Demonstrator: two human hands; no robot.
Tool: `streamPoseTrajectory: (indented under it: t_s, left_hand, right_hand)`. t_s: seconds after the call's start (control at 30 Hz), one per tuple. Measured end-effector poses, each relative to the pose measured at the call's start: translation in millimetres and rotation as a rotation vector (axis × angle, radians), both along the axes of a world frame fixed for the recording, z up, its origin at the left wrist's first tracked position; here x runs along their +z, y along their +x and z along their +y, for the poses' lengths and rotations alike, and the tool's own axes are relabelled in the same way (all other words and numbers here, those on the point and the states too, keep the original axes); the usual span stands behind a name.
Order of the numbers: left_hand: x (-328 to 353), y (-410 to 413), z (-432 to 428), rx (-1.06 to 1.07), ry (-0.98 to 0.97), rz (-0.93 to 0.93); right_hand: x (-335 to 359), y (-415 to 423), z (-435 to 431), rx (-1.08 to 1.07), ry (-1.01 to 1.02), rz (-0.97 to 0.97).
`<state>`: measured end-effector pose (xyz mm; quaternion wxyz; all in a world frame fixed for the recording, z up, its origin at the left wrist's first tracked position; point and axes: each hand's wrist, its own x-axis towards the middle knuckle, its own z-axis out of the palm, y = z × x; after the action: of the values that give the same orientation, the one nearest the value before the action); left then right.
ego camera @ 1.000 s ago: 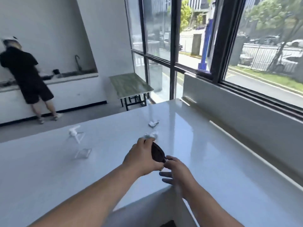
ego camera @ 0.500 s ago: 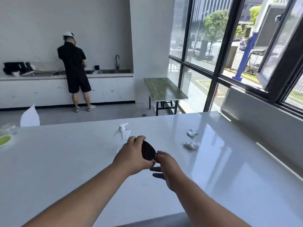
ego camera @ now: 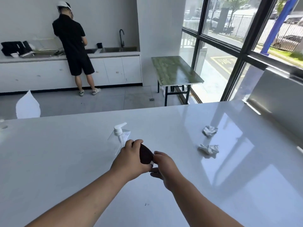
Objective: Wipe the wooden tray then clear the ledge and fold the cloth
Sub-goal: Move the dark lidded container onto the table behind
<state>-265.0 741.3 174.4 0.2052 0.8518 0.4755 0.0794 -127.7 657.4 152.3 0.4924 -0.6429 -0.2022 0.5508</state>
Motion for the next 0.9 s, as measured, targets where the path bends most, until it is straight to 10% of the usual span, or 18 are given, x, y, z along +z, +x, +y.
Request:
streamPoseTrajectory:
  t_s: [0.5, 0.9]
  left_hand:
    - [-129.7, 128.3, 96.7, -0.029, -0.304, 0.283]
    - [-16.9, 103.9, 118.9, -0.252, -0.096, 0.041]
  right_hand:
    - [-148.0, 104.3, 81.3, -0.120, -0.330, 0.188]
    - [-23.8, 113.6, 72.1, -0.001, -0.206, -0.934]
